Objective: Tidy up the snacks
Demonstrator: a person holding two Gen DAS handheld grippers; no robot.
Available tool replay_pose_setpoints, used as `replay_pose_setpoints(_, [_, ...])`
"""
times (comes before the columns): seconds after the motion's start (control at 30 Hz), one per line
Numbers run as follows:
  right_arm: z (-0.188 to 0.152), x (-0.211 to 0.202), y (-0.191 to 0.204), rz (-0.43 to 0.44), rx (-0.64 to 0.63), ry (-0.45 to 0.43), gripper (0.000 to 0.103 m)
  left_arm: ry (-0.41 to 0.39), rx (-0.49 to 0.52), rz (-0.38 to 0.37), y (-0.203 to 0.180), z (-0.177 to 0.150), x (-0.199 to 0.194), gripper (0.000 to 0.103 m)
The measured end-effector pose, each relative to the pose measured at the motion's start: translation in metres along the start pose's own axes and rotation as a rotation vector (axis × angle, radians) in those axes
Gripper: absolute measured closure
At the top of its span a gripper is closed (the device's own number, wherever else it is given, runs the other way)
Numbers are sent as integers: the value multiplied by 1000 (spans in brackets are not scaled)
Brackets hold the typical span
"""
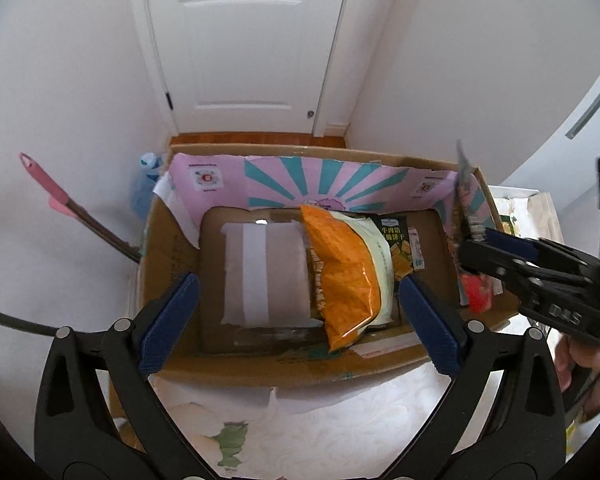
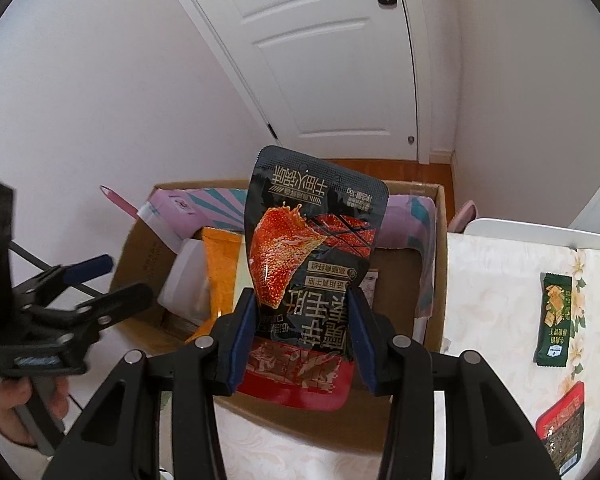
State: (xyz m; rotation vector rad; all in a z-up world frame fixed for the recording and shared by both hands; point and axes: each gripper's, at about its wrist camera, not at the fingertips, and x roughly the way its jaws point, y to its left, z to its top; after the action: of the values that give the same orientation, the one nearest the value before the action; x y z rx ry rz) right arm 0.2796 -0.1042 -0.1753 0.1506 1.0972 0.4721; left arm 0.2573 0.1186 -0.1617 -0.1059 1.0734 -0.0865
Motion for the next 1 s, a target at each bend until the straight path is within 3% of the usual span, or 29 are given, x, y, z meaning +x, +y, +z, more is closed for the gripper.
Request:
replay_pose_setpoints(0.2, [2,20,-1,-29,30,70,55,-41,40,40,-6,0,-12,3])
replay_pose_setpoints(0.27, [3,23,-2,-40,43,70,35,-52,43,49,-8,-1,-15,3])
replay_pose_setpoints(0.3, [3,23,-3,-49,43,64,17,-59,43,55,-8,-1,-18,3])
replay_pose_setpoints(0.33, [2,22,-3,-31,43,49,14,-64,42,58,-8,-2,-19,3])
replay_pose_setpoints(0.6, [-2,3,1,-39,31,-7,12,-92,48,86,-15,-6,-34,3])
replay_pose_setpoints(0.67, [-4,-10,2,-45,21,-34,11,-105,52,93,-21,-7,-42,3])
replay_pose_setpoints(0.77, [-6,-31,0,-52,15,-72,1,-128,59,90,-31,-8,-53,3])
replay_pose_setpoints(0.9, [-14,-69,-9,-63,1,-124,1,-166,80,76,-54,-8,-72,3])
replay_pose_setpoints(1.0, [-25,-103,-15,-119,-37,-182,1,-199,100,61,-78,-11,-87,3])
